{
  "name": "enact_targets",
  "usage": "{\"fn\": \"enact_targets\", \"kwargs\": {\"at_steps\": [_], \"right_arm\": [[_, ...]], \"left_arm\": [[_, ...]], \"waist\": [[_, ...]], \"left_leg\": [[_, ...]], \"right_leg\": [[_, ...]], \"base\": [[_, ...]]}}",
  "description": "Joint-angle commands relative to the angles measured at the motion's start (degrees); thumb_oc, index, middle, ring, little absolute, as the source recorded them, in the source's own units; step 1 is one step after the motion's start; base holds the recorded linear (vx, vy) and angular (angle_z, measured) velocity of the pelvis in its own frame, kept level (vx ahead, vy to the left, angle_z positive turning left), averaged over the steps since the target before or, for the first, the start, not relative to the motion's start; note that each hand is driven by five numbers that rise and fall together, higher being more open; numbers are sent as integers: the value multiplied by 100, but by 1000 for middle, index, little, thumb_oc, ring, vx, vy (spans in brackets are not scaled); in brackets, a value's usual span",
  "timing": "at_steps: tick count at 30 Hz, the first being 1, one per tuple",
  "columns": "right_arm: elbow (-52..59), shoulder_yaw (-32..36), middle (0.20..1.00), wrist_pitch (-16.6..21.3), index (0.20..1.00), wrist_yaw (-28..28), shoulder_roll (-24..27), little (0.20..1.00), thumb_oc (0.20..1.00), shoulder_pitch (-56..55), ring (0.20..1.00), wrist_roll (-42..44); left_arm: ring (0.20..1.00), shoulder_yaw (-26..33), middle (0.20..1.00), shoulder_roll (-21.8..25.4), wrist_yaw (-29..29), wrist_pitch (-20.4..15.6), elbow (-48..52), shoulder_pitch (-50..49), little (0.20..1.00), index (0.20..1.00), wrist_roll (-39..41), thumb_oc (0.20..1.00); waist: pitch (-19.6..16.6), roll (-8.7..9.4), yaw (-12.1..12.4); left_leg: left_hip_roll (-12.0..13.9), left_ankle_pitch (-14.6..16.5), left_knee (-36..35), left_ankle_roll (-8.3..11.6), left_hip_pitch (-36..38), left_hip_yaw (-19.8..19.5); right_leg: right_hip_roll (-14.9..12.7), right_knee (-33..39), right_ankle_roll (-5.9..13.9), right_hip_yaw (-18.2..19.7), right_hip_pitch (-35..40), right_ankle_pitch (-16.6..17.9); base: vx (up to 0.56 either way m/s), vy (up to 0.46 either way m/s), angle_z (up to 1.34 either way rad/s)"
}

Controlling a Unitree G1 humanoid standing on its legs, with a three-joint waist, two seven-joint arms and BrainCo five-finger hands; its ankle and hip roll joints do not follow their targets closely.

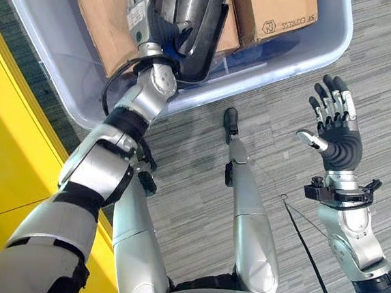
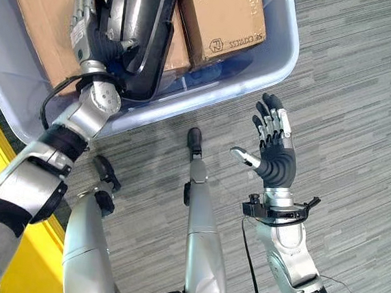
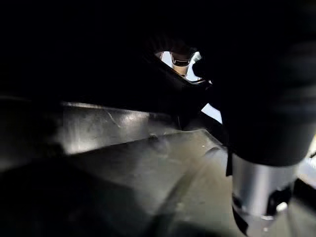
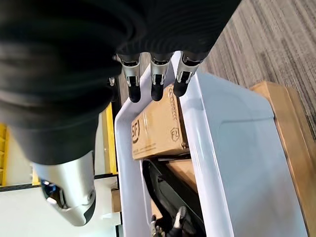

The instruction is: Move parts from the plastic box to the shelf.

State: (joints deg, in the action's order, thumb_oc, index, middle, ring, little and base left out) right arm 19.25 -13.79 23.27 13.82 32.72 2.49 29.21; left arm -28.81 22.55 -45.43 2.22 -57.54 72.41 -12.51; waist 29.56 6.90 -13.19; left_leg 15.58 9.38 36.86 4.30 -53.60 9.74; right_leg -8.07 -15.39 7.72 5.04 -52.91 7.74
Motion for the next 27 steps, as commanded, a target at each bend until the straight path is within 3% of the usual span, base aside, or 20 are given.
{"fn": "enact_targets", "kwargs": {"at_steps": [1, 2, 3, 4, 5, 13, 27], "right_arm": [[259, 244, 1000, 141, 1000, -210, 298, 1000, 1000, 196, 1000, 281], [261, 250, 1000, 139, 1000, -214, 297, 1000, 1000, 194, 1000, 285], [289, 242, 1000, 120, 1000, -276, 303, 1000, 1000, 182, 1000, 357], [289, 242, 1000, 120, 1000, -276, 303, 1000, 1000, 182, 1000, 357], [332, 249, 1000, 70, 1000, -356, 299, 1000, 1000, 167, 1000, 456], [520, 330, 1000, -7, 1000, -775, 220, 1000, 1000, -54, 1000, 780], [449, 326, 1000, 19, 1000, -934, 309, 1000, 1000, -193, 1000, 931]], "left_arm": [[536, -107, 536, -269, 982, 162, -780, -54, 536, 536, 276, 536], [457, -111, 457, -274, 984, 156, -794, -43, 457, 457, 280, 457], [291, -136, 291, -263, 1122, 182, -988, 44, 291, 291, 349, 291], [291, -136, 291, -263, 1122, 182, -988, 44, 291, 291, 349, 291], [200, -33, 200, -273, 1301, 186, -1330, 155, 200, 200, 666, 200], [200, 150, 200, -140, 1776, 130, -1835, 104, 200, 200, 1060, 200], [200, 341, 200, 77, 1688, -97, -1708, 27, 200, 200, 1352, 200]], "waist": [[20, 68, -210], [20, 68, -207], [20, 85, -235], [20, 85, -235], [19, 104, -261], [18, 11, -284], [-70, -86, -225]], "left_leg": [[-77, -265, -590, -6, 82, -378], [-77, -265, -590, -6, 80, -377], [-65, -256, -554, -4, 75, -376], [-65, -256, -554, -4, 75, -376], [-44, -246, -515, -2, 59, -373], [-21, -219, -427, 19, -44, -411], [-60, -247, -482, 60, 115, -380]], "right_leg": [[-121, -1256, -37, -144, -177, -1031], [-121, -1257, -37, -143, -180, -1031], [-109, -1277, -36, -130, -189, -1029], [-109, -1277, -36, -130, -189, -1029], [-85, -1300, -37, -116, -207, -1031], [-50, -1386, -60, -121, -287, -1067], [-120, -1369, -42, -172, -75, -1057]], "base": [[0, 0, 0], [7, -11, -5], [2, -7, -7], [7, -17, -5], [0, 0, 0], [6, -8, -2], [0, 0, 0]]}}
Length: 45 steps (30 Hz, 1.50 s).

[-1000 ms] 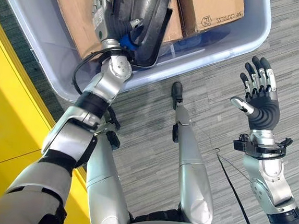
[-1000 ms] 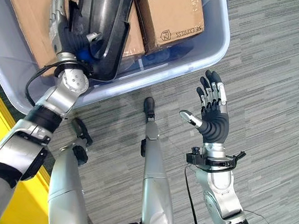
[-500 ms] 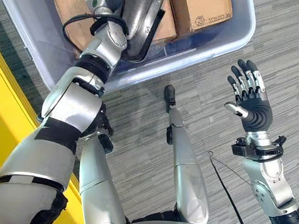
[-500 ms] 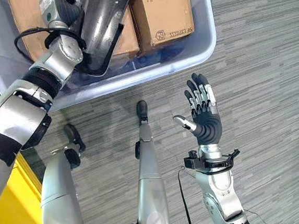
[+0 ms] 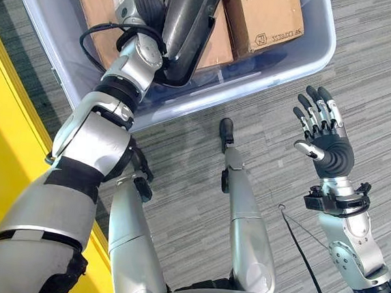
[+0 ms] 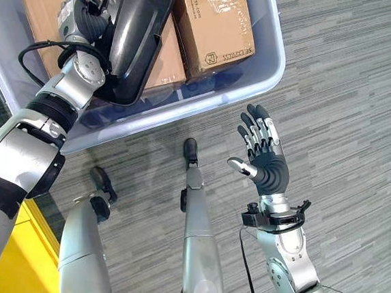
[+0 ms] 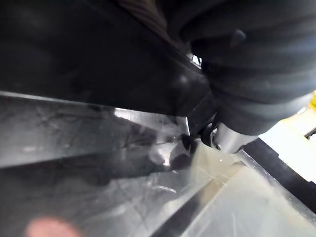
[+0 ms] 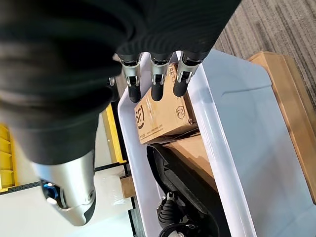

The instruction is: Move parts from the plastic box to the shelf.

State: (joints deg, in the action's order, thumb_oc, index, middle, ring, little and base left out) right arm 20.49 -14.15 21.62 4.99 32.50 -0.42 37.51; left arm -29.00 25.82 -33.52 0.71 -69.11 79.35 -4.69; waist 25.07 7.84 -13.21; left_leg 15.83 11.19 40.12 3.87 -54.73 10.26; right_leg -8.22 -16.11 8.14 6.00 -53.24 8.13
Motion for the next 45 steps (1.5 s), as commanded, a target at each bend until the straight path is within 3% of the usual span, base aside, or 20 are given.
{"fn": "enact_targets", "kwargs": {"at_steps": [1, 6, 14, 30, 31, 32, 33, 39, 45], "right_arm": [[313, 349, 1000, 201, 1000, -40, 336, 1000, 1000, 104, 1000, 94], [239, 273, 1000, 240, 1000, 82, 342, 1000, 1000, 147, 1000, -30], [143, 270, 1000, 218, 1000, 294, 254, 1000, 1000, 101, 1000, -276], [137, 270, 1000, 210, 1000, 302, 238, 1000, 1000, 86, 1000, -293], [151, 351, 1000, 213, 1000, 328, 215, 1000, 1000, 47, 1000, -349], [53, 491, 1000, 23, 1000, 335, -20, 1000, 1000, -36, 1000, -419], [2, 539, 1000, -22, 1000, 303, -50, 1000, 1000, -58, 1000, -493], [-143, 750, 1000, -107, 1000, 217, -81, 1000, 1000, -188, 1000, -610], [-202, 922, 1000, -241, 1000, -70, -85, 1000, 1000, -391, 1000, -603]], "left_arm": [[200, 382, 200, -247, 448, 7, -460, -684, 200, 200, 622, 200], [200, 495, 200, -397, 193, -375, 468, -921, 200, 200, 1040, 200], [200, 875, 200, -258, 33, -673, 2437, -2037, 200, 200, 1288, 200], [200, 932, 200, -243, 44, -705, 2651, -2186, 200, 200, 1264, 200], [200, 1050, 200, -171, 40, -804, 3236, -2559, 200, 200, 1203, 200], [200, 1849, 200, 264, 401, -1217, 5605, -4547, 200, 200, 1064, 200], [200, 2010, 200, 403, 557, -1237, 6061, -5026, 200, 200, 864, 200], [200, 2306, 200, 566, 929, -1406, 6851, -5902, 200, 200, 750, 200], [200, 2649, 200, 725, 1330, -1614, 7310, -6652, 200, 200, 838, 200]], "waist": [[377, -192, -210], [373, -295, -100], [305, -373, 63], [283, -378, 77], [250, -398, 128], [-48, -535, 357], [-123, -559, 407], [-348, -615, 507], [-790, -723, 625]], "left_leg": [[-90, -432, -822, 104, 257, -430], [-178, -461, -942, 102, 484, -424], [-291, -520, -1199, 91, 919, -404], [-299, -540, -1273, 92, 1007, -397], [-318, -551, -1323, 93, 1102, -416], [-423, -738, -1707, 51, 2011, -367], [-440, -774, -1884, 52, 2374, -380], [-412, -847, -2270, 72, 3037, -350], [-384, -1045, -2834, 117, 3681, -336]], "right_leg": [[-118, -1293, -81, -271, -7, -1098], [-182, -1213, -64, -304, 256, -1099], [-308, -930, -46, -369, 772, -1046], [-325, -873, -39, -383, 872, -1038], [-366, -818, -37, -411, 982, -1030], [-577, -460, -33, -494, 1932, -900], [-611, -294, -7, -553, 2307, -886], [-667, 35, 64, -712, 2991, -876], [-738, 476, 143, -932, 3629, -844]], "base": [[0, 0, 0], [-5, 10, 5], [-8, 19, 6], [0, 1, 1], [0, 0, 0], [69, 4, 2], [85, -16, -28], [76, -8, 50], [78, -2, -14]]}}
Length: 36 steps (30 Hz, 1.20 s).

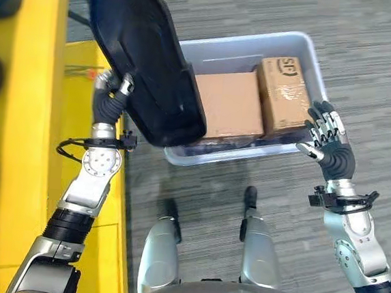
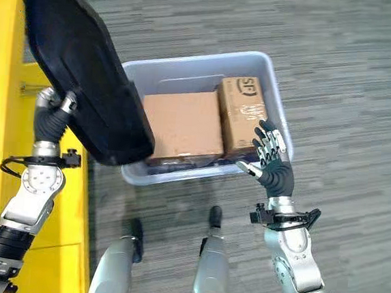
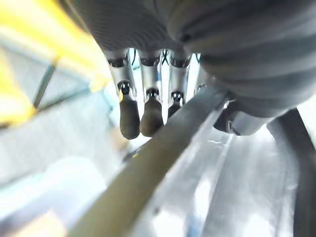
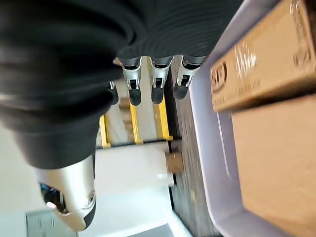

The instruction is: Move parts from the plastic box to the shelf.

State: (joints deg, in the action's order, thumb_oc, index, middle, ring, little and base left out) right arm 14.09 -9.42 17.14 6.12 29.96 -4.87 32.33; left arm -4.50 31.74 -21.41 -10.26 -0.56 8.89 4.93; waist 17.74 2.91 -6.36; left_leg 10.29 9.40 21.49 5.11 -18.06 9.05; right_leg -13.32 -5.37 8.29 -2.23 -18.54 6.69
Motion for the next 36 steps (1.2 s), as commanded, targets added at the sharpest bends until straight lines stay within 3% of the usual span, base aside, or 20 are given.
{"fn": "enact_targets", "kwargs": {"at_steps": [1, 17, 28, 36], "right_arm": [[432, 465, 1000, 191, 1000, -226, 155, 1000, 1000, 25, 1000, -79], [312, 572, 1000, -118, 1000, -623, -185, 1000, 1000, -235, 1000, -13], [72, 422, 1000, -280, 1000, -778, -329, 1000, 1000, -278, 1000, 156], [-231, 184, 1000, -382, 1000, -838, -366, 1000, 1000, -47, 1000, 289]], "left_arm": [[200, 228, 200, 143, 161, -542, 504, 288, 200, 200, -126, 200], [200, 833, 200, 169, 943, -551, 1060, -1100, 200, 200, 33, 200], [200, 951, 200, 56, 1344, -539, 1347, -1677, 200, 200, 439, 200], [200, 1064, 200, -78, 1488, -495, 1516, -2073, 200, 200, 799, 200]], "waist": [[-121, -240, -35], [-1148, -281, 232], [-1527, -283, 388], [-1598, -336, 555]], "left_leg": [[178, -900, -1037, 1, 93, -213], [255, -1159, -2088, 49, 1366, -143], [313, -1281, -2399, 74, 1720, -207], [464, -1304, -2268, 79, 1887, -401]], "right_leg": [[-238, -555, 136, -163, 242, -698], [-194, 206, 247, -601, 1497, -681], [-113, 425, 253, -756, 1886, -669], [46, 264, 120, -753, 2135, -939]], "base": [[64, 0, -9], [79, -23, 4], [22, -29, 5], [-9, -56, 8]]}}
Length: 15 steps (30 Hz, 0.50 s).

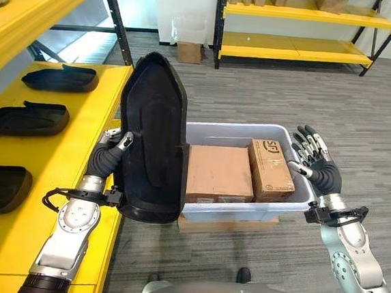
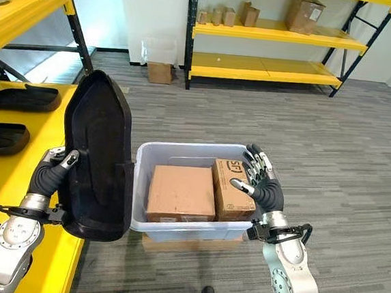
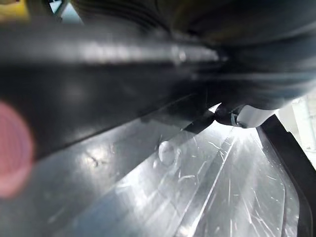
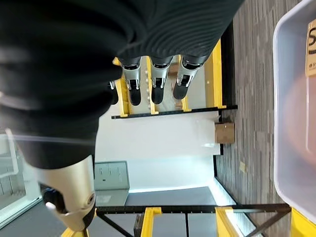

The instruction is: Move parts from the plastic box to the shelf.

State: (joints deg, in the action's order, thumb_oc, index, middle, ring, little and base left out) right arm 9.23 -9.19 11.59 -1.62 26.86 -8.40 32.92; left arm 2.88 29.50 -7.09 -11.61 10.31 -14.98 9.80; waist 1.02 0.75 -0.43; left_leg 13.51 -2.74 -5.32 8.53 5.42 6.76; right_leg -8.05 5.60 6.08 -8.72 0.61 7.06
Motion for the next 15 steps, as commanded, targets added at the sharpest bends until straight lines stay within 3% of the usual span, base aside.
{"fn": "enact_targets", "kwargs": {"at_steps": [1, 6, 10, 11, 12, 13, 15], "right_arm": [[247, 129, 1000, 152, 1000, -94, -51, 1000, 1000, 321, 1000, 259], [250, -5, 1000, 117, 1000, -200, 60, 1000, 1000, 465, 1000, 275], [298, -99, 1000, 215, 1000, -304, 232, 1000, 1000, 683, 1000, 276], [285, -98, 1000, 222, 1000, -307, 237, 1000, 1000, 695, 1000, 279], [299, -28, 1000, 259, 1000, -257, 305, 1000, 1000, 716, 1000, 255], [293, 47, 1000, 305, 1000, -170, 407, 1000, 1000, 804, 1000, 217], [260, 128, 1000, 356, 1000, -125, 411, 1000, 1000, 811, 1000, 165]], "left_arm": [[200, 370, 200, 110, 54, -366, 445, 241, 200, 200, 353, 200], [200, 418, 200, -12, 150, -317, 561, -12, 200, 200, 539, 200], [200, 336, 200, -42, 224, -309, 652, -84, 200, 200, 544, 200], [200, 335, 200, -48, 222, -304, 656, -78, 200, 200, 542, 200], [200, 224, 200, -55, 228, -306, 641, 29, 200, 200, 576, 200], [200, 110, 200, -80, 187, -316, 548, 238, 200, 200, 614, 200], [200, 44, 200, -71, 161, -348, 520, 440, 200, 200, 595, 200]], "waist": [[67, -127, -4], [112, -252, 111], [301, -392, 292], [294, -410, 258], [460, -387, 305], [594, -241, 222], [690, -24, 193]], "left_leg": [[191, -136, 468, -257, -450, -196], [504, -589, 493, -185, -390, -433], [813, -1477, 235, 94, -674, -753], [830, -1525, 188, 112, -693, -798], [742, -1796, 170, 110, -1007, -804], [498, -1304, 903, -178, -1229, -521], [64, -463, 2444, -350, -1320, -402]], "right_leg": [[-445, -863, 313, -96, 238, -1022], [-77, -1280, 72, -130, 277, -1438], [269, -1682, -183, -455, 60, -1726], [285, -1708, -198, -496, 39, -1744], [243, -1752, -262, -751, -8, -1778], [99, -1722, -350, -978, -175, -1654], [-89, -1674, -464, -1184, -323, -1504]], "base": [[-3, -63, 1], [-20, -152, 3], [-132, -168, 18], [-241, -151, 44], [-423, -193, 82], [-541, -264, 121], [-383, -265, 153]]}}
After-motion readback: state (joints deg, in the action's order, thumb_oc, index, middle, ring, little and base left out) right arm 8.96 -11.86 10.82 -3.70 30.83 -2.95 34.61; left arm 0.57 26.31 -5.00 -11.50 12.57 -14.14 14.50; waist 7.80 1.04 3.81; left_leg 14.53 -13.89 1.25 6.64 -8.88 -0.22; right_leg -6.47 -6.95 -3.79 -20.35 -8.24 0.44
